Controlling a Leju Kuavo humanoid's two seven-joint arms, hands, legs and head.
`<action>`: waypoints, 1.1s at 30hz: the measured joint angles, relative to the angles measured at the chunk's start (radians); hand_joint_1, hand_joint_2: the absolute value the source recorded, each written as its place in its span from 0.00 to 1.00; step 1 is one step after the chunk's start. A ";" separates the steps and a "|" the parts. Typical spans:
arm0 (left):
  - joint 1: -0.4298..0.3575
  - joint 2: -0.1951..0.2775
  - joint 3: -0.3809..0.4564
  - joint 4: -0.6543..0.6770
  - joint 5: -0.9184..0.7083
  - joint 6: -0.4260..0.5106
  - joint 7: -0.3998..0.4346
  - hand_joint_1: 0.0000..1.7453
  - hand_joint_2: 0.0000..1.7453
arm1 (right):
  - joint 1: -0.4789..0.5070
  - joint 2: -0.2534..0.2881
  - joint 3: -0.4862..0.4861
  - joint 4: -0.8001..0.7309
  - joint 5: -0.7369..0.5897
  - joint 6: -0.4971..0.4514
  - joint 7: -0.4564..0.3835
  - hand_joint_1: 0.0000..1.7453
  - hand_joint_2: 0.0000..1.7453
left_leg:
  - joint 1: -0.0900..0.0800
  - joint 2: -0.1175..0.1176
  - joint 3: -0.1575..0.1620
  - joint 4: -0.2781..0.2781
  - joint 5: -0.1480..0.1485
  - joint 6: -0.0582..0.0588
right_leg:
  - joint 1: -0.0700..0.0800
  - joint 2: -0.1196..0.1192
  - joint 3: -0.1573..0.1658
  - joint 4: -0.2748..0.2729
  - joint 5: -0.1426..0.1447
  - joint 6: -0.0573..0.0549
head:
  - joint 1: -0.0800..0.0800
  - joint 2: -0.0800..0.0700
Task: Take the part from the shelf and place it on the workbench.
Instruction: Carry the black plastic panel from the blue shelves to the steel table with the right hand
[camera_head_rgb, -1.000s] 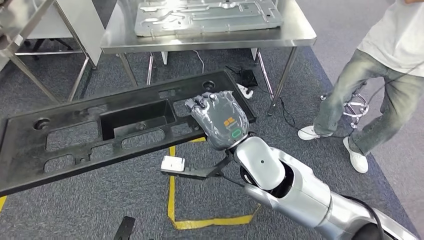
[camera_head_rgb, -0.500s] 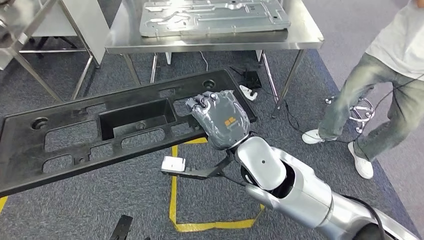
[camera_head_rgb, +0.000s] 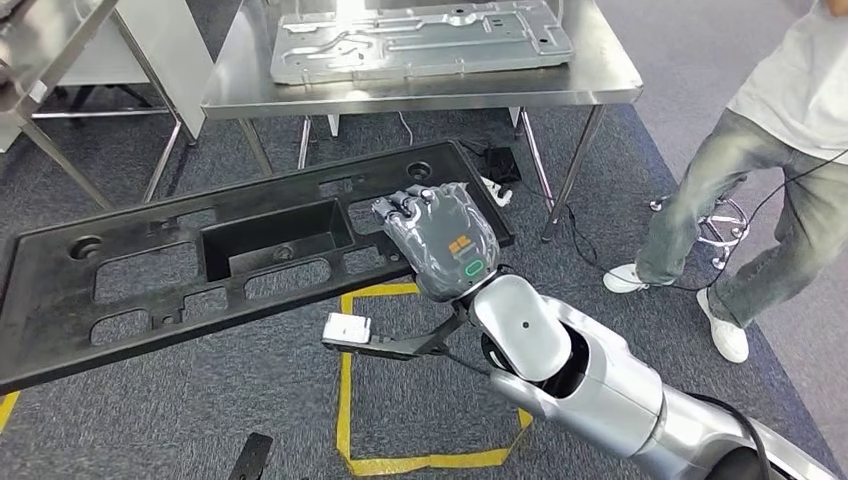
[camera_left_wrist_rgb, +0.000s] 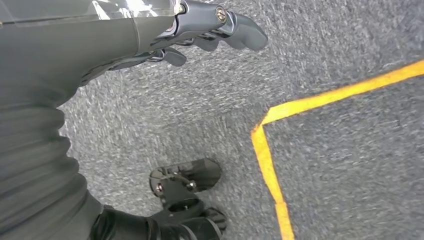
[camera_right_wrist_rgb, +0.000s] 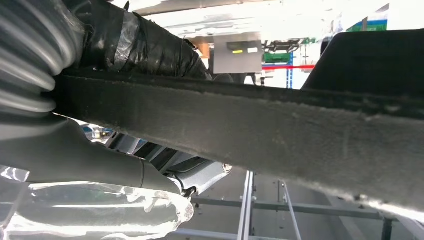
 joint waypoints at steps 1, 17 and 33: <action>0.000 0.000 0.000 0.000 0.000 0.000 0.000 0.00 1.00 | 0.000 0.000 0.000 0.000 0.000 0.001 0.001 1.00 1.00 | -0.002 -0.001 0.002 -0.004 -0.001 0.003 | 0.001 0.000 0.001 -0.001 -0.002 0.006 | 0.000 0.000; 0.002 -0.001 -0.008 0.000 0.000 -0.007 0.002 0.00 1.00 | -0.011 -0.015 0.000 -0.008 0.002 0.018 0.012 1.00 1.00 | 0.005 -0.008 0.087 -0.020 -0.069 -0.006 | -0.006 0.004 -0.052 0.006 0.044 0.015 | 0.005 0.000; 0.007 0.002 -0.015 0.000 -0.001 -0.007 0.002 0.00 1.00 | -0.014 -0.019 0.000 -0.008 0.003 0.025 0.015 1.00 1.00 | -0.006 -0.001 0.016 -0.022 0.006 0.019 | -0.002 0.006 0.060 -0.002 -0.037 0.017 | 0.006 0.000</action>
